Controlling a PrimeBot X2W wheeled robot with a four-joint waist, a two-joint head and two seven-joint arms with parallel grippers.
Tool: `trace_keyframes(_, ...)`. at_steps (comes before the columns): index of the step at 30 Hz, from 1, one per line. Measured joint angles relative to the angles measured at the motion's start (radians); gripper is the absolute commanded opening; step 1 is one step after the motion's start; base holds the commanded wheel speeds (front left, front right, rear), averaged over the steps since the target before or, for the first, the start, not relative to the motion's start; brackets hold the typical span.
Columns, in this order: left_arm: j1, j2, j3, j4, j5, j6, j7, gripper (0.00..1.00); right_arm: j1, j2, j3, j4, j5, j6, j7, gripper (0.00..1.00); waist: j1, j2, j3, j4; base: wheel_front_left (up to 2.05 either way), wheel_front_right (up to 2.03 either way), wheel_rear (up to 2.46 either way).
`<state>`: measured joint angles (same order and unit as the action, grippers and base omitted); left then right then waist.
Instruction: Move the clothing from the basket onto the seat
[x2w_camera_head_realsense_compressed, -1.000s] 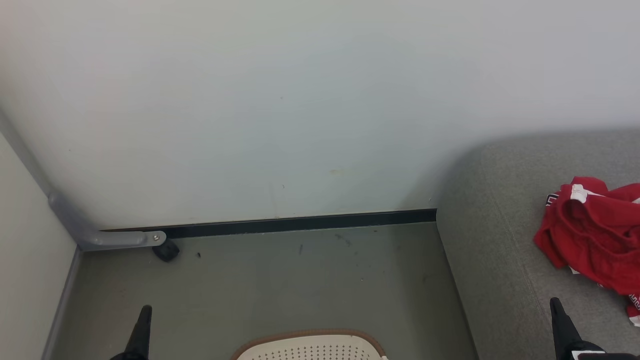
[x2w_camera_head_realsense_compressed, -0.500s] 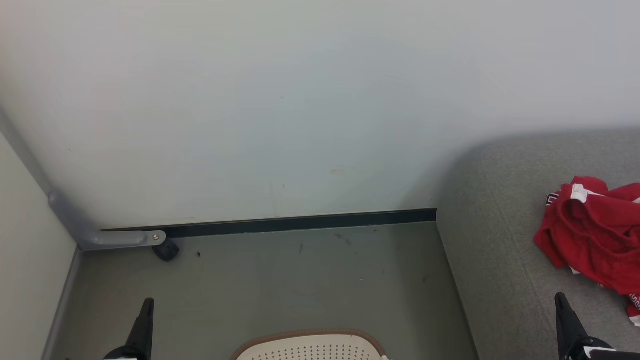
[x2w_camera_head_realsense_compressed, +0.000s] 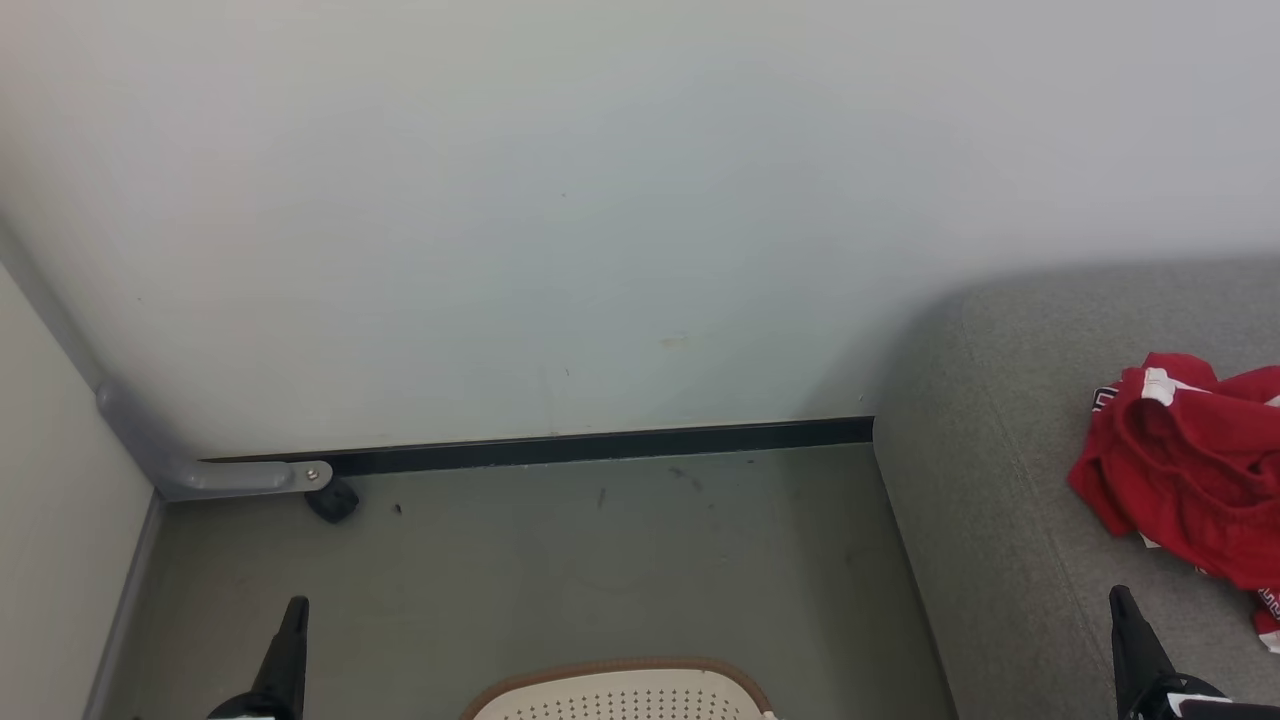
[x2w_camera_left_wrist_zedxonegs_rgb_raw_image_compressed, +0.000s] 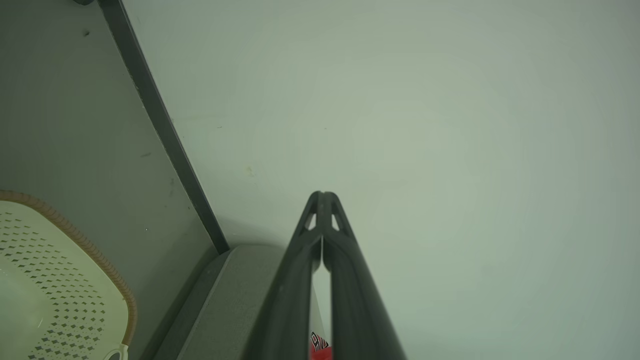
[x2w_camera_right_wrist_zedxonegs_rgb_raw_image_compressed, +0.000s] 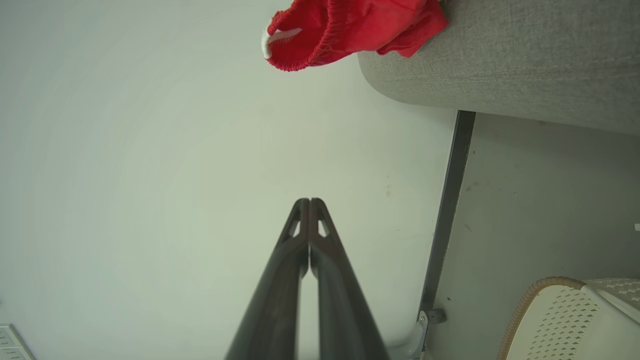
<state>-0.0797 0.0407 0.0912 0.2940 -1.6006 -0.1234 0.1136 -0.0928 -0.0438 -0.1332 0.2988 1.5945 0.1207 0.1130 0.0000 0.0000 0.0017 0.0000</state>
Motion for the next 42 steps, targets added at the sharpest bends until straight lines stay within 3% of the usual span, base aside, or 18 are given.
trace_keyframes(42, 0.0, 0.0, 0.0, 0.001, 0.0, 0.0, 0.0, 0.0, 0.0, 0.0, 0.0, 0.0, 0.001, 0.002, 0.0, 0.0, 0.0, 0.0, 0.0, 0.0, 0.0, 0.0, 0.0)
